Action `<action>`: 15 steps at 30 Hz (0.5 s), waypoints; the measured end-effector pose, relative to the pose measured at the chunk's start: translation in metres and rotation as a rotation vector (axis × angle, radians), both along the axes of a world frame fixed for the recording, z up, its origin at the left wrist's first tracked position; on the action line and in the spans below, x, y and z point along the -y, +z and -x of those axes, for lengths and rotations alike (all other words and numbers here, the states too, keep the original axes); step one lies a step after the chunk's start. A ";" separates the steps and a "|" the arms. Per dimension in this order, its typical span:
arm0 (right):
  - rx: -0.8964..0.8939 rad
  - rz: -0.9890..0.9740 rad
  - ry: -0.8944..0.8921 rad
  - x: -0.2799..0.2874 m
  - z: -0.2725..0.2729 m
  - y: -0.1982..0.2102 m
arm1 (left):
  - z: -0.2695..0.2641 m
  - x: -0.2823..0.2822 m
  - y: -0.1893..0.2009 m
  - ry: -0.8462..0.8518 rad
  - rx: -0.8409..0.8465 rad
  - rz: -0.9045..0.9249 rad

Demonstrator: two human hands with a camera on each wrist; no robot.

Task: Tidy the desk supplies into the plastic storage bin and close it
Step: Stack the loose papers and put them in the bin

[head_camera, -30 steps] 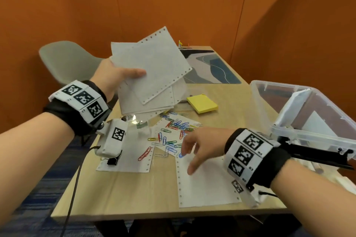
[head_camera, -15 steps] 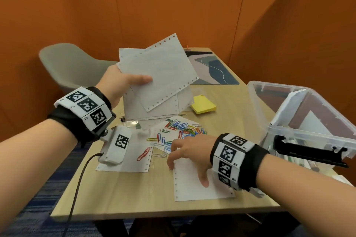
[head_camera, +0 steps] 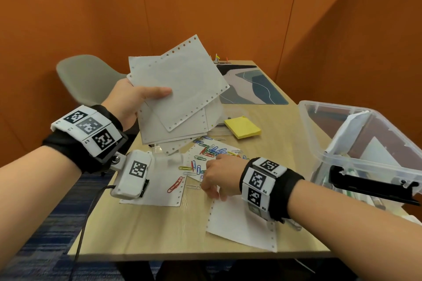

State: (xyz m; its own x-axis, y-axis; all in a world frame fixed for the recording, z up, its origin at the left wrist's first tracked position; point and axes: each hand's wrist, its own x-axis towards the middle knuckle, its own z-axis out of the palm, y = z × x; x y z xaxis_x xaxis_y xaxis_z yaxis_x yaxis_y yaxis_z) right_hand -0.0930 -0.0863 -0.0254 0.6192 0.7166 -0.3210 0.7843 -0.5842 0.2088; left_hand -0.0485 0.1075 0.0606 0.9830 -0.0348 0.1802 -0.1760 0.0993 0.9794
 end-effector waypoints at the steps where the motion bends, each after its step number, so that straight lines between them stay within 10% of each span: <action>1: 0.007 -0.055 0.003 0.003 -0.001 -0.002 | 0.001 0.000 0.000 0.001 -0.004 0.006; 7: 0.048 -0.308 -0.061 0.020 -0.013 -0.013 | 0.002 0.003 0.001 0.003 -0.016 0.033; 15: 0.225 -1.121 -0.485 0.053 -0.039 0.025 | 0.002 0.005 0.008 -0.118 -0.031 0.191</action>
State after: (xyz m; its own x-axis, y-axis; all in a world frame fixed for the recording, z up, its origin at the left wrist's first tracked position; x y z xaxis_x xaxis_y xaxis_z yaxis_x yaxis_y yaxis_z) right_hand -0.0535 -0.1394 -0.0005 0.8588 0.2090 0.4678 0.4491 -0.7466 -0.4908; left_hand -0.0504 0.1023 0.0683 0.9793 -0.1180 0.1647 -0.1228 0.3012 0.9456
